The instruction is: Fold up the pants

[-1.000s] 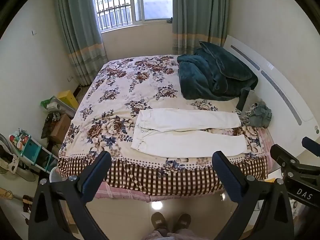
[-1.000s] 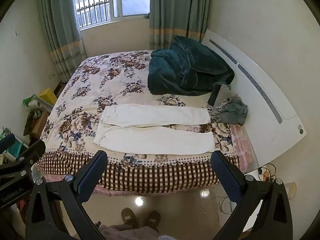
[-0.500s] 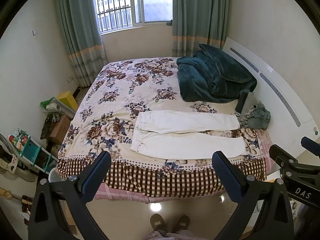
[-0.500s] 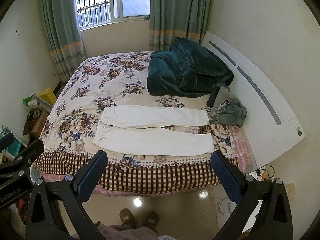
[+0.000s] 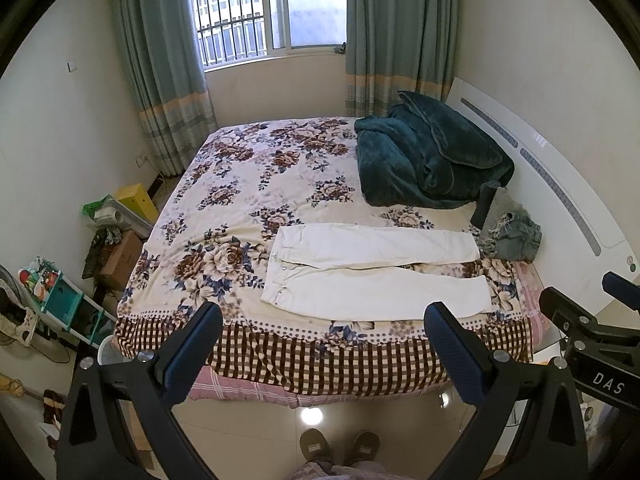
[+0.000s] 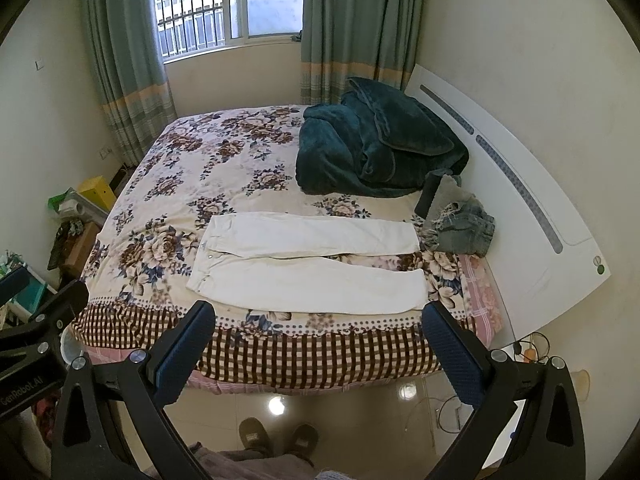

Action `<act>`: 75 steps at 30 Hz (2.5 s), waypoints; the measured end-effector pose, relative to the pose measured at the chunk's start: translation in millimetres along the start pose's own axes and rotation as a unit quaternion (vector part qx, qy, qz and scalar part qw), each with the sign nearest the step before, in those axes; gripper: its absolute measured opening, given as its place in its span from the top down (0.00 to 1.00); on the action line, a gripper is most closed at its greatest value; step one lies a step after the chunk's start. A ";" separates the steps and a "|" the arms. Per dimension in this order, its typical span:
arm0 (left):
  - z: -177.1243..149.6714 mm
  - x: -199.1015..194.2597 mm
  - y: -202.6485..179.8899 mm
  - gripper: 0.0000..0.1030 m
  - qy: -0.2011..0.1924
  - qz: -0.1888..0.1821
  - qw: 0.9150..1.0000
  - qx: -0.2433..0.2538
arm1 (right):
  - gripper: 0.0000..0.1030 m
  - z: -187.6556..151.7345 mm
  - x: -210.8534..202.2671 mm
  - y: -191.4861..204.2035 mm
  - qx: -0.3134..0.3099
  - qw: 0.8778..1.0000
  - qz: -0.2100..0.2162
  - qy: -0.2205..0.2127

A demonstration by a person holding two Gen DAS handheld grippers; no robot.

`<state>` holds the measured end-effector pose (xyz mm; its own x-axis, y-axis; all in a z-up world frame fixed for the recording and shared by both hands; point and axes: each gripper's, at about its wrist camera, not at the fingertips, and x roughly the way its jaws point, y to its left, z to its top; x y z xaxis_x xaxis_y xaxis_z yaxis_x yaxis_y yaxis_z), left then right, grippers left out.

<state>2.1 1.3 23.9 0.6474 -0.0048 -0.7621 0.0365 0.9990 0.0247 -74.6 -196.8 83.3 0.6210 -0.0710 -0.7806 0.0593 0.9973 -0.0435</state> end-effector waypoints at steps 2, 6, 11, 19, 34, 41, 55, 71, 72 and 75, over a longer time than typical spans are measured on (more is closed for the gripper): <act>0.6 -0.2 -1.2 0.00 0.000 -0.001 1.000 -0.001 | 0.00 0.5 -1.0 0.2 0.000 1.000 0.001 0.000; -0.3 -0.4 -0.5 0.00 -0.001 0.000 1.000 0.000 | 0.00 0.5 -1.9 0.7 0.000 1.000 0.001 -0.002; -1.1 -0.6 -0.3 0.00 -0.001 -0.001 1.000 0.000 | 0.00 3.1 -3.9 0.3 0.000 1.000 0.001 -0.002; 3.3 -4.6 -2.7 0.00 0.001 -0.003 1.000 -0.007 | 0.00 1.6 -5.4 2.4 -0.002 1.000 0.002 -0.002; -0.1 -5.2 1.7 0.00 0.000 -0.003 1.000 -0.006 | 0.00 3.9 -12.7 5.5 -0.003 1.000 0.006 -0.003; 0.4 -2.8 2.7 0.00 0.001 -0.001 1.000 -0.011 | 0.00 6.9 -14.0 15.7 -0.005 1.000 0.010 -0.001; 21.2 67.0 -17.6 0.00 -0.025 0.063 0.997 -0.042 | 0.00 20.9 81.0 -23.2 0.050 0.999 -0.006 0.013; 122.9 368.1 9.9 0.00 0.107 0.111 0.984 -0.090 | 0.00 139.8 431.4 -119.2 0.193 0.971 -0.064 0.126; 127.1 391.6 14.3 0.00 0.121 0.114 0.981 -0.097 | 0.00 145.0 461.2 -125.1 0.201 0.967 -0.067 0.140; 138.4 477.8 31.2 0.00 0.180 0.119 0.967 -0.133 | 0.00 154.6 553.8 -145.5 0.227 0.955 -0.078 0.176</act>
<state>417.9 24.1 -249.9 0.3049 0.1953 -0.9321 -0.3095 0.9459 0.0970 381.5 -384.1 -246.3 0.2798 -0.1274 -0.9516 0.5121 0.8582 0.0357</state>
